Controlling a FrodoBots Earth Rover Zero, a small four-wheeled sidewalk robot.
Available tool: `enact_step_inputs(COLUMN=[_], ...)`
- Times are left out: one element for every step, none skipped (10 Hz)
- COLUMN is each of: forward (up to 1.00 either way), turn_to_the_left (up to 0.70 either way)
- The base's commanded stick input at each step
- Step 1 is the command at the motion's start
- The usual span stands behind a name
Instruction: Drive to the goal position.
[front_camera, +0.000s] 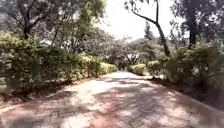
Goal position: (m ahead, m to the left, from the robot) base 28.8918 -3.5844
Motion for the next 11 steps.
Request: enact_step_inputs(forward=[0.70,0.70,0.70,0.70,0.70,0.70,0.70,0.70,0.70,0.70,0.70], turn_to_the_left=[-0.35,0.00,0.00,0.00,0.00,0.00,0.00,-0.35,-0.35,-0.35,-0.35])
